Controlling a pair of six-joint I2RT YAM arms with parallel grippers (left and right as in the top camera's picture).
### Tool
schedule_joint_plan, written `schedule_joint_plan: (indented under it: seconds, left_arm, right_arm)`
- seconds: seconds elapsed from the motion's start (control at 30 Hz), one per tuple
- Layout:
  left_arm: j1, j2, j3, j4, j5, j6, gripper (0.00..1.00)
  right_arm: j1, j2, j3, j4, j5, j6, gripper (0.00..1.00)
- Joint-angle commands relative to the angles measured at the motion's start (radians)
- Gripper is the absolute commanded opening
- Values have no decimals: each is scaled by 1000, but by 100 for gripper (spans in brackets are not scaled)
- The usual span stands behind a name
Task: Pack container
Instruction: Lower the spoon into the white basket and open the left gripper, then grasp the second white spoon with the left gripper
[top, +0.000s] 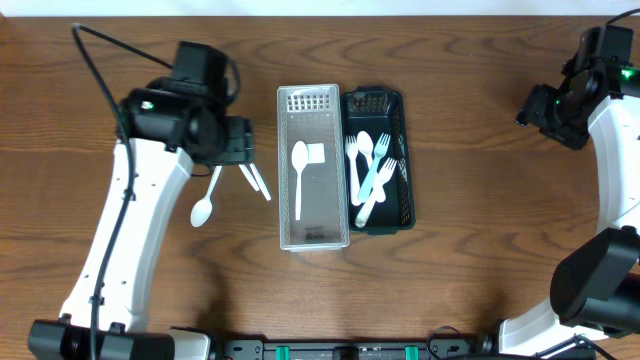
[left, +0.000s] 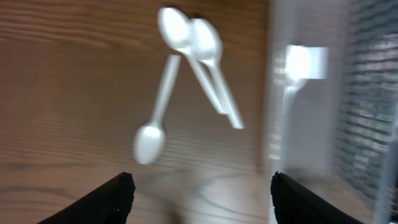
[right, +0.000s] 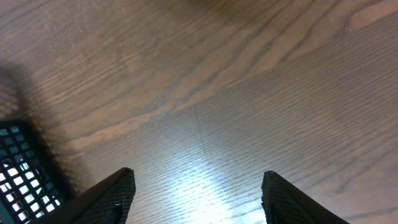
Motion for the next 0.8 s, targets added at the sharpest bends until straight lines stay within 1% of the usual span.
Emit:
schedule_joint_plan:
  seconds: [0.0, 0.03, 0.27, 0.33, 0.37, 0.47, 0.7, 0.77]
  left_arm:
    - [57, 61, -63, 26, -59, 159, 73]
    - [74, 77, -84, 45, -58, 194, 73]
    - [133, 211, -169, 104, -58, 327, 72]
    - [145, 251, -179, 116, -58, 348, 70]
    - [150, 268, -182, 122, -59, 360, 67]
    - [166, 310, -184, 144, -58, 365, 65]
    - [177, 422, -184, 205, -53, 383, 65]
    - [177, 457, -184, 206, -50, 398, 62]
  right_arm:
    - [-1, -3, -6, 3, 7, -8, 69]
    - [-1, -3, -6, 4, 7, -8, 69]
    - [-1, -3, -6, 8, 7, -8, 69]
    - [-1, -3, -6, 10, 7, -8, 69]
    - [-1, -3, -6, 10, 7, -8, 69]
    - [-1, -3, -6, 13, 8, -8, 69]
    - [-1, -3, -6, 13, 11, -8, 69]
    - [-1, -3, -6, 13, 12, -8, 69]
